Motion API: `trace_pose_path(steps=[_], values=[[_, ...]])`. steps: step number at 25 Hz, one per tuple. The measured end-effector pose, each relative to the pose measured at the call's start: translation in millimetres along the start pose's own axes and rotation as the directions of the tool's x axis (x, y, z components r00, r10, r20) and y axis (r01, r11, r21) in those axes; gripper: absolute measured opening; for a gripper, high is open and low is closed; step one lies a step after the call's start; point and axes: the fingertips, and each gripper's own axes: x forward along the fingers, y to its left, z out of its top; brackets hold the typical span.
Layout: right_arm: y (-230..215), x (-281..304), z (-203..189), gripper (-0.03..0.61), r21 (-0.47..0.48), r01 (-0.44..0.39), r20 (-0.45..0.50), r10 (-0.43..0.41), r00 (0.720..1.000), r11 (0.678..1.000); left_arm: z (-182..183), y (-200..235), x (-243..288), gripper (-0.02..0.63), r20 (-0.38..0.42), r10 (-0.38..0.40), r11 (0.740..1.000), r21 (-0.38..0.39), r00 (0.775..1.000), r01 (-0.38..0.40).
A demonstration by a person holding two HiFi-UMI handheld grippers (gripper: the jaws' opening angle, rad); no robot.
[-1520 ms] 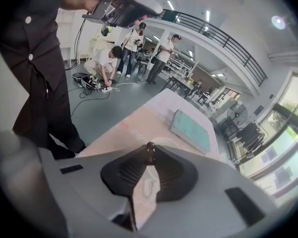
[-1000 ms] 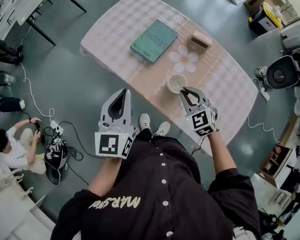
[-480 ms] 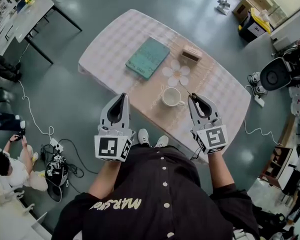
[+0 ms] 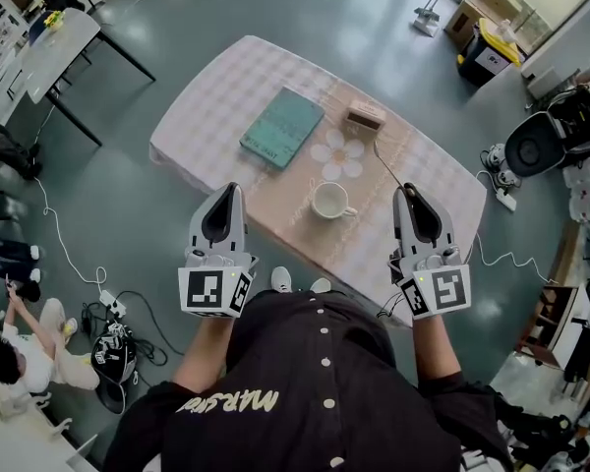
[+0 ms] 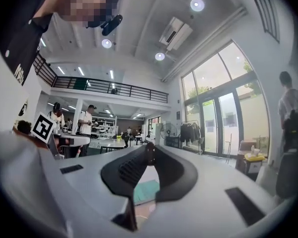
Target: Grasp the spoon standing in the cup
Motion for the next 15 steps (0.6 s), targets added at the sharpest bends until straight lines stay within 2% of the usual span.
trace_pose_path(steps=[9,15], values=[[-34,-23,29,0.046,0.006,0.121,0.107,-0.121,0.987,0.993,11,13,3,0.009,0.007,0.022,0.999,0.023,1.000,-0.022],[-54,-39,36,0.046,0.011,0.186,0.140,-0.185,0.973,0.983,19,20,5,0.008,0.005,0.028,0.999,0.039,1.000,-0.028]])
